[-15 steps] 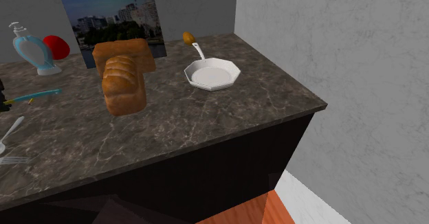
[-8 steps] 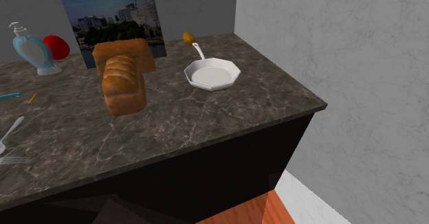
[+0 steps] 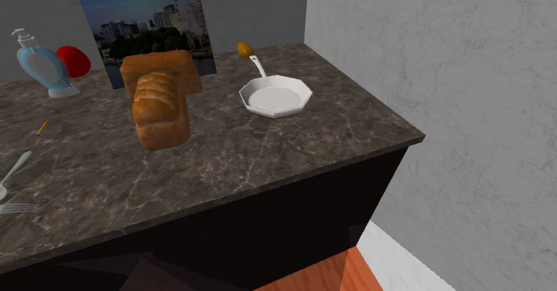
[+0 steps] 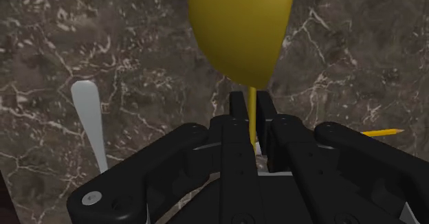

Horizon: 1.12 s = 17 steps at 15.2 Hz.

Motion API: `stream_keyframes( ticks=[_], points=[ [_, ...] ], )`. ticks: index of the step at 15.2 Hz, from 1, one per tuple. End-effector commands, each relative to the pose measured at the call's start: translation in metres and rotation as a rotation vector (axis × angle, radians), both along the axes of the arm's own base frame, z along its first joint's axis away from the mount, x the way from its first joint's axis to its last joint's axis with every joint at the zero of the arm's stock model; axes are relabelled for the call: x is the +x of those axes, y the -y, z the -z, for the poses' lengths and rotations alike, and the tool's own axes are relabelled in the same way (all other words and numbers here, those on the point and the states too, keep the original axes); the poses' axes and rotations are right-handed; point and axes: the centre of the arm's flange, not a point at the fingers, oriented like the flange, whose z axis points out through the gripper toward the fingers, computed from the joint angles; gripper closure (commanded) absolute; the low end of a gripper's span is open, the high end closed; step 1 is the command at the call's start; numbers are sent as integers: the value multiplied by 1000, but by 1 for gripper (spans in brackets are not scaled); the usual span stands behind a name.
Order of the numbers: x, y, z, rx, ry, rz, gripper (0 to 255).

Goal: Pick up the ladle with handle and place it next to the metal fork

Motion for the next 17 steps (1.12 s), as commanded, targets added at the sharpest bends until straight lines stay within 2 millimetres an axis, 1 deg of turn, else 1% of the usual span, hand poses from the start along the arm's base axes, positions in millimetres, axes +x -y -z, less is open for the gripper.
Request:
stream_keyframes(
  ticks=[1,17],
  points=[
    [-10,-12,5,-1,1,2,255],
    [-10,-12,90,-1,1,2,255]
  ],
)
